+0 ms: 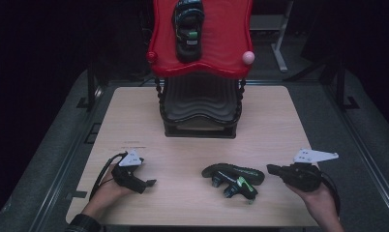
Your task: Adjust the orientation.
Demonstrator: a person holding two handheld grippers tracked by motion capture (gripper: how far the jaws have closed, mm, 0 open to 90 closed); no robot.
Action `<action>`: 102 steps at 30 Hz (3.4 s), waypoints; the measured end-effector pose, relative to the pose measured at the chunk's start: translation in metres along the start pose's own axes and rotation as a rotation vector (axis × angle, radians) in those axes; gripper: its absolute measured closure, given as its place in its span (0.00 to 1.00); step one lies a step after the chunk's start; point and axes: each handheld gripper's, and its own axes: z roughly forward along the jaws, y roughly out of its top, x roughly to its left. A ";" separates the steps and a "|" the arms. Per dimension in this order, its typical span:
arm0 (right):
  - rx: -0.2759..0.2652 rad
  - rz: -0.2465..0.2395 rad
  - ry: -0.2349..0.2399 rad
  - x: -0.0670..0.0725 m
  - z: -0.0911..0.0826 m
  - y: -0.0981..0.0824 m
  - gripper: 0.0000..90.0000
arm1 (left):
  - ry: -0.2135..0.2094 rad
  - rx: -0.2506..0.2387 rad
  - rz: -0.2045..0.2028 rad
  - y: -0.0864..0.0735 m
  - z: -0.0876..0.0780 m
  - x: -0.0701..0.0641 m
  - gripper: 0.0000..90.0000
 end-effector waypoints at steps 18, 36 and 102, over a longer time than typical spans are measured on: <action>0.064 -0.096 0.154 0.035 0.045 0.008 1.00 | 0.004 0.001 -0.004 0.000 0.000 0.000 0.01; 0.013 -0.063 0.092 0.015 0.052 0.022 1.00 | 0.008 0.001 -0.007 0.000 0.000 0.001 0.01; 0.122 0.051 0.062 -0.040 0.057 -0.011 0.99 | 0.004 0.000 -0.006 0.000 0.000 0.002 0.01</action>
